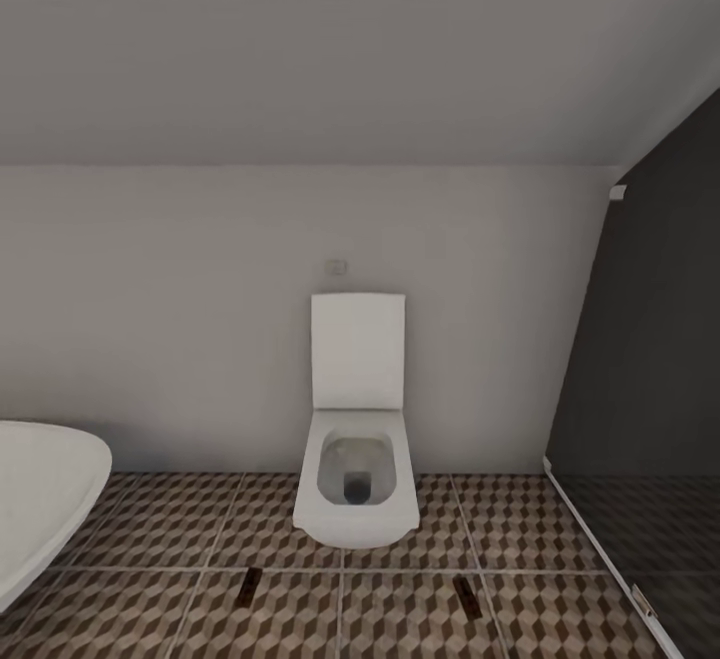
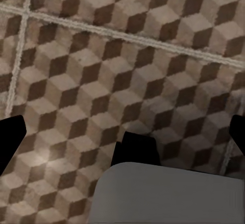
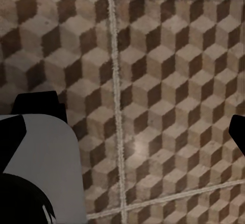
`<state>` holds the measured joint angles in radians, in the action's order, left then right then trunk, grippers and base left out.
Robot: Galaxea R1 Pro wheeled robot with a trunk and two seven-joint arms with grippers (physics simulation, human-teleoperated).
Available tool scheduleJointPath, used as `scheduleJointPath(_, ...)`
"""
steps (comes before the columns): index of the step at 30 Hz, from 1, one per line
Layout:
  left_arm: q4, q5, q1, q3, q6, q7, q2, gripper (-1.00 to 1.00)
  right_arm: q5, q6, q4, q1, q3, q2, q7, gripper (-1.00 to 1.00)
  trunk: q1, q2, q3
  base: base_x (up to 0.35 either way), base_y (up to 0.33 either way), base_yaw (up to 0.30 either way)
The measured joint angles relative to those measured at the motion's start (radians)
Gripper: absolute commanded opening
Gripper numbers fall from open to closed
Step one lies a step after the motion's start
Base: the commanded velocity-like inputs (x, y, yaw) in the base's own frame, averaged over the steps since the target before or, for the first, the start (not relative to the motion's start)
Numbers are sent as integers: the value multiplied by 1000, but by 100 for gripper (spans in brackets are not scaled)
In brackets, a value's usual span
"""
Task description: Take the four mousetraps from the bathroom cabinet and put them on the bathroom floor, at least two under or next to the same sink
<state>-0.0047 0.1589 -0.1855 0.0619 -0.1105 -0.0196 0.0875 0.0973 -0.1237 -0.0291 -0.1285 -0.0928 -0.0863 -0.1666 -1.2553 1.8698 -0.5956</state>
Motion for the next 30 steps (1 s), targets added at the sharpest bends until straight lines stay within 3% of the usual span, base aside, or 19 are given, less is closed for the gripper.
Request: scheduleJointPath(30, -1, 0, 1, 0, -2, -1, -8, 100, 0, -17, 0, 1, 0, 0, 0, 100, 115, -210, 94, 0, 0, 0)
